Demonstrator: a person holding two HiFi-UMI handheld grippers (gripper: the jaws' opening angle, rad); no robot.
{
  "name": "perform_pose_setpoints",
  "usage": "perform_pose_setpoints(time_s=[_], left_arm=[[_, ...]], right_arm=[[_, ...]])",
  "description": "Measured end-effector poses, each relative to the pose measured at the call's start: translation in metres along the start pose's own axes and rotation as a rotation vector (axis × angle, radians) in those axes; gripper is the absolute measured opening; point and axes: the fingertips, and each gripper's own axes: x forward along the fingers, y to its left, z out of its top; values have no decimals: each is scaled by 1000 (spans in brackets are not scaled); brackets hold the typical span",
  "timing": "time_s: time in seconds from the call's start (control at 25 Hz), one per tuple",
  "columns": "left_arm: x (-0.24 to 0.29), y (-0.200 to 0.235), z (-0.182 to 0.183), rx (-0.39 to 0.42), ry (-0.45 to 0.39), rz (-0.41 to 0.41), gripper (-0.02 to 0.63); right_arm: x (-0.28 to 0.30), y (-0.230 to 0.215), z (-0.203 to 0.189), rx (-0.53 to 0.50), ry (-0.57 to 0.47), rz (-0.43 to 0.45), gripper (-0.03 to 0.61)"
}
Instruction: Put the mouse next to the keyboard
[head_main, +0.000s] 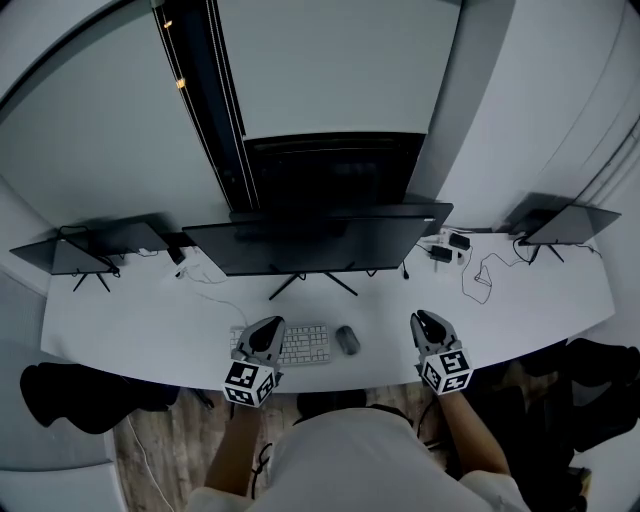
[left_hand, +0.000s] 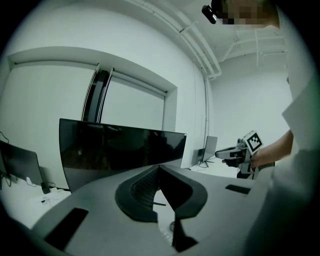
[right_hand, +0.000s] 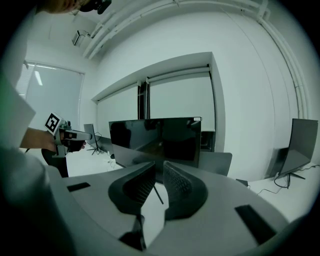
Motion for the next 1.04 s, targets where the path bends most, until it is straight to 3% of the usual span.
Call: perform_pose_setpoints(time_s=[1.04], left_arm=[[0, 1, -3, -20, 4, 19, 17]], right_arm=[[5, -1, 6, 15, -9, 16, 57]])
